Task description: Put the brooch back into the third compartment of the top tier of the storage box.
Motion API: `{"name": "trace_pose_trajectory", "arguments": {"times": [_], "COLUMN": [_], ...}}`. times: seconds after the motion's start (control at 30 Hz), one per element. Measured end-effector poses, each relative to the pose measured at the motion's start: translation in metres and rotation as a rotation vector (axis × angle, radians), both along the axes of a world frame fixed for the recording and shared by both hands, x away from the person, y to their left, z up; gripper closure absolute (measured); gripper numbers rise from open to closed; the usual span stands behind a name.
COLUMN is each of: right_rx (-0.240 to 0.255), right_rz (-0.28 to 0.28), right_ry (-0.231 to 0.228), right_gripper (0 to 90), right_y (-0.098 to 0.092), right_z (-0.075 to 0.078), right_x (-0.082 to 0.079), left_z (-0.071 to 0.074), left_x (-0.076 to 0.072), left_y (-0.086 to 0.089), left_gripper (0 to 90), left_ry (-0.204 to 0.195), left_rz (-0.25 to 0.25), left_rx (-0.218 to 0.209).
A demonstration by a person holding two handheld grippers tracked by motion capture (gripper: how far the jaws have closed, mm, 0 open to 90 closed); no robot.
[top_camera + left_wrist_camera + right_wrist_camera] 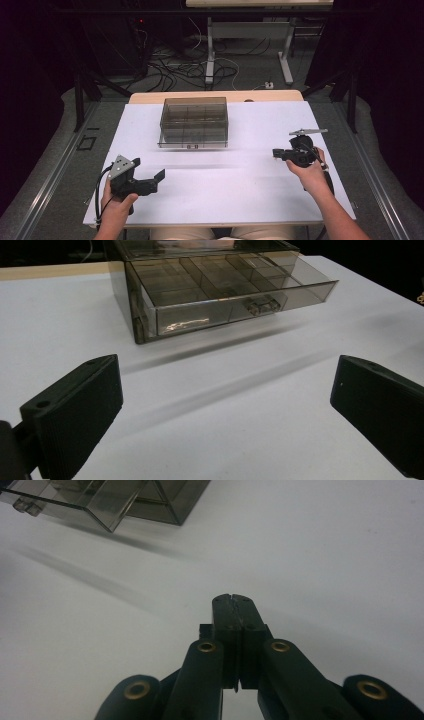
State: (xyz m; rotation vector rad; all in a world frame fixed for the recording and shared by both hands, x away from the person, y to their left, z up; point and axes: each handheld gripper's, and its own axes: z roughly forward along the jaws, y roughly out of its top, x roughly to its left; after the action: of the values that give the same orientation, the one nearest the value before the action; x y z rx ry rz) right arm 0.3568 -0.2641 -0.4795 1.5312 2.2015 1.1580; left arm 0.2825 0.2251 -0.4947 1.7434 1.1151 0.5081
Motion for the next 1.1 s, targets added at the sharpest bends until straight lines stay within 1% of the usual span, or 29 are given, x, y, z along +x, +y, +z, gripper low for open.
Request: {"name": "trace_pose_trajectory", "arguments": {"times": [0.1, 0.23, 0.27, 0.3, 0.37, 0.53, 0.57, 0.6, 0.7, 0.77, 0.8, 0.87, 0.9, 0.93, 0.97, 1.0, 1.07, 1.1], "right_rx": [0.001, 0.005, 0.008, 0.005, 0.006, 0.009, 0.003, 0.014, 0.012, 0.007, 0.012, 0.008, 0.009, 0.014, 0.014, 0.015, 0.013, 0.013], "right_rz": [0.006, 0.020, 0.022, 0.034, 0.035, 0.055, 0.060, 0.060, 0.068, 0.077, 0.079, 0.086, 0.089, 0.093, 0.098, 0.099, 0.115, 0.115], "right_ry": [-0.003, -0.006, -0.001, -0.010, -0.002, -0.008, -0.016, -0.010, -0.012, -0.016, -0.016, -0.015, -0.024, -0.012, -0.016, -0.018, -0.019, -0.019], "right_gripper": [90.0, 90.0, 90.0, 90.0, 90.0, 90.0, 90.0, 90.0, 90.0, 90.0, 90.0, 90.0, 90.0, 90.0, 90.0, 90.0, 90.0, 90.0], "right_y": [0.003, 0.010, 0.012, 0.015, 0.017, 0.024, 0.024, 0.028, 0.030, 0.033, 0.035, 0.038, 0.040, 0.042, 0.043, 0.046, 0.052, 0.052], "right_z": [0.002, 0.005, 0.005, 0.006, 0.007, 0.011, 0.012, 0.014, 0.016, 0.018, 0.019, 0.021, 0.021, 0.023, 0.024, 0.024, 0.028, 0.028], "right_x": [0.002, 0.005, 0.005, 0.007, 0.007, 0.009, 0.010, 0.011, 0.012, 0.013, 0.014, 0.015, 0.016, 0.016, 0.017, 0.018, 0.019, 0.019], "left_z": [0.000, -0.002, -0.002, -0.002, -0.002, -0.003, -0.003, -0.004, -0.004, -0.005, -0.005, -0.006, -0.006, -0.007, -0.007, -0.007, -0.007, -0.008], "left_x": [0.000, 0.000, 0.000, 0.001, 0.000, 0.001, 0.001, 0.001, 0.002, 0.002, 0.002, 0.002, 0.002, 0.003, 0.003, 0.003, 0.003, 0.003], "left_y": [0.001, 0.001, 0.001, 0.000, 0.000, 0.000, 0.000, -0.001, -0.002, -0.002, -0.003, -0.004, -0.003, -0.003, -0.003, -0.003, -0.002, -0.002], "left_gripper": [0.6, 0.6, 0.7, 0.9, 0.9, 1.7, 1.9, 2.0, 2.4, 3.3, 3.3, 3.5, 3.5, 3.6, 4.1, 4.4, 4.4, 4.4], "left_ry": [-0.002, -0.006, -0.008, -0.009, -0.008, -0.008, -0.009, -0.011, -0.013, -0.017, -0.013, -0.012, -0.014, -0.015, -0.016, -0.015, -0.018, -0.012], "left_rz": [0.000, -0.010, -0.007, -0.006, -0.005, -0.007, -0.006, -0.002, -0.002, -0.004, -0.004, -0.002, -0.002, -0.002, 0.000, 0.004, 0.006, 0.008], "left_rx": [-0.001, 0.041, 0.042, 0.040, 0.035, 0.043, 0.049, 0.058, 0.077, 0.080, 0.074, 0.067, 0.071, 0.075, 0.080, 0.072, 0.074, 0.063]}}
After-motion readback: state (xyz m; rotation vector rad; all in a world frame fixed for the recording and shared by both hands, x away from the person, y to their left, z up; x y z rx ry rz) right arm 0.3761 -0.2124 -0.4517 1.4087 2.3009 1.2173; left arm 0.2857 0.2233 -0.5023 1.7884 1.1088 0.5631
